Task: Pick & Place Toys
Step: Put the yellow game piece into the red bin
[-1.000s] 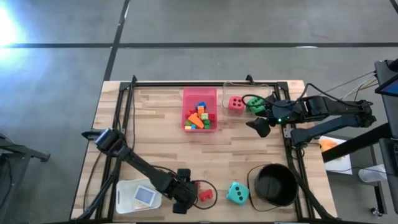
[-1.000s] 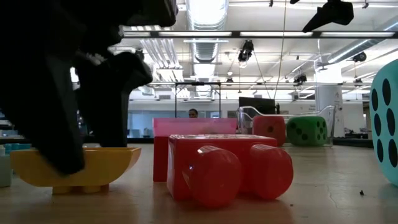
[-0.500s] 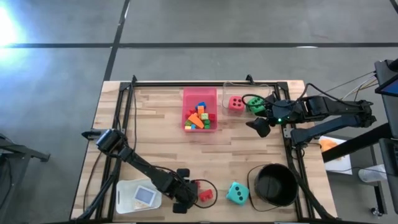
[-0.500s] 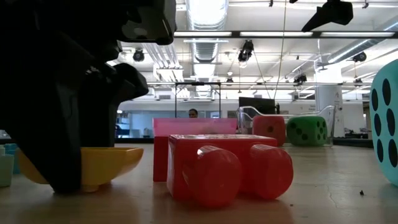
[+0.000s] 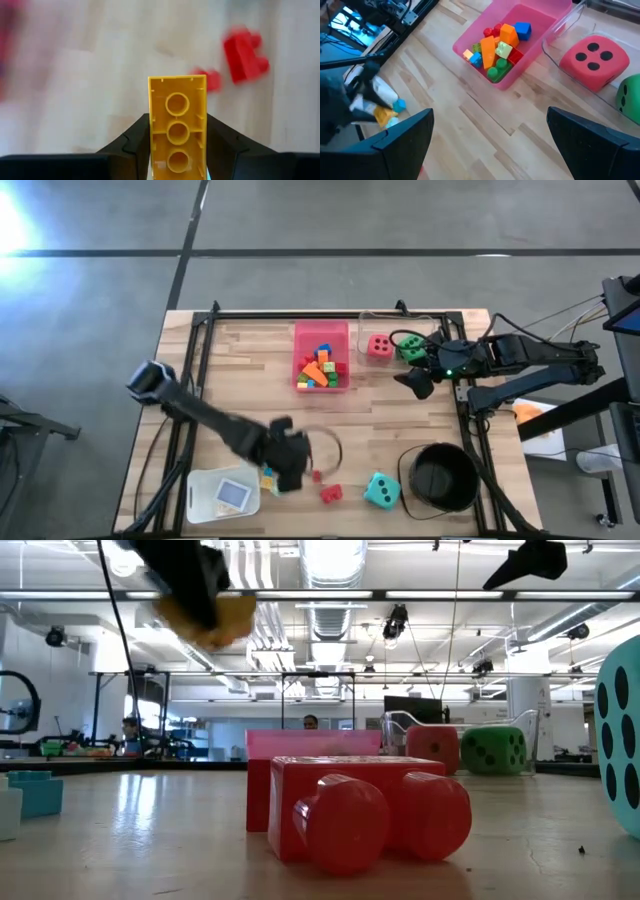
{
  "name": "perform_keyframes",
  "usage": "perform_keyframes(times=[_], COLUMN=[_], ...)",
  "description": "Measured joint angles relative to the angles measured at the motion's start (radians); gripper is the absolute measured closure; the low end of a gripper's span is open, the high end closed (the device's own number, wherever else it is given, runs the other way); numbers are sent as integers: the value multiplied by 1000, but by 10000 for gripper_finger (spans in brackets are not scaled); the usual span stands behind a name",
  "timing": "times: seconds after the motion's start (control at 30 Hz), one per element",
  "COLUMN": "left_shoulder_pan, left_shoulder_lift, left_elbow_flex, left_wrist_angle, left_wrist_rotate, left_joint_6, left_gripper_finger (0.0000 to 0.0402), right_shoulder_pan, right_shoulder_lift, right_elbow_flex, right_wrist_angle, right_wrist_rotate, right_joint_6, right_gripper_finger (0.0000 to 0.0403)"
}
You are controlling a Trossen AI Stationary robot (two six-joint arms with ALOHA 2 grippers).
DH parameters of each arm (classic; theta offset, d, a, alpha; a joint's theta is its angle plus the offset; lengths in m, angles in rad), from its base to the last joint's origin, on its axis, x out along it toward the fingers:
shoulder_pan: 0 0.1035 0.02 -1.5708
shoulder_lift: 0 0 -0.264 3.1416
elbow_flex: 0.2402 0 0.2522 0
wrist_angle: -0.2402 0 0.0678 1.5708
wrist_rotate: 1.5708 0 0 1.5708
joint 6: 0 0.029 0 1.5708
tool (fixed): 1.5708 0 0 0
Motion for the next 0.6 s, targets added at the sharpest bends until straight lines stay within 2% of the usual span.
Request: perform_keyframes(times=[0.1,0.27,0.33,0.47,0.6], left_shoulder_pan=[94,325,440,661,813], left_shoulder_lift=[-92,-219,-246,-244,-212], left_elbow_flex=[0,0,0,0,2], left_wrist_angle=[-43,-57,-53,-32,-23], left_wrist_rotate=[-27,-22,17,182,235], left_joint_6=[-20,-14,3,109,175], left_gripper_finger=[266,266,266,266,266], right_shoulder_pan=[0,0,0,0,0], right_shoulder_lift=[0,-3,-3,-3,-3], right_elbow_flex=[0,0,0,0,0], right_wrist_angle=[27,80,104,133,138], right_wrist_rotate=[21,75,84,86,98], right_joint_6=[-8,-27,-29,-53,-53], right_gripper_finger=[21,21,21,21,21])
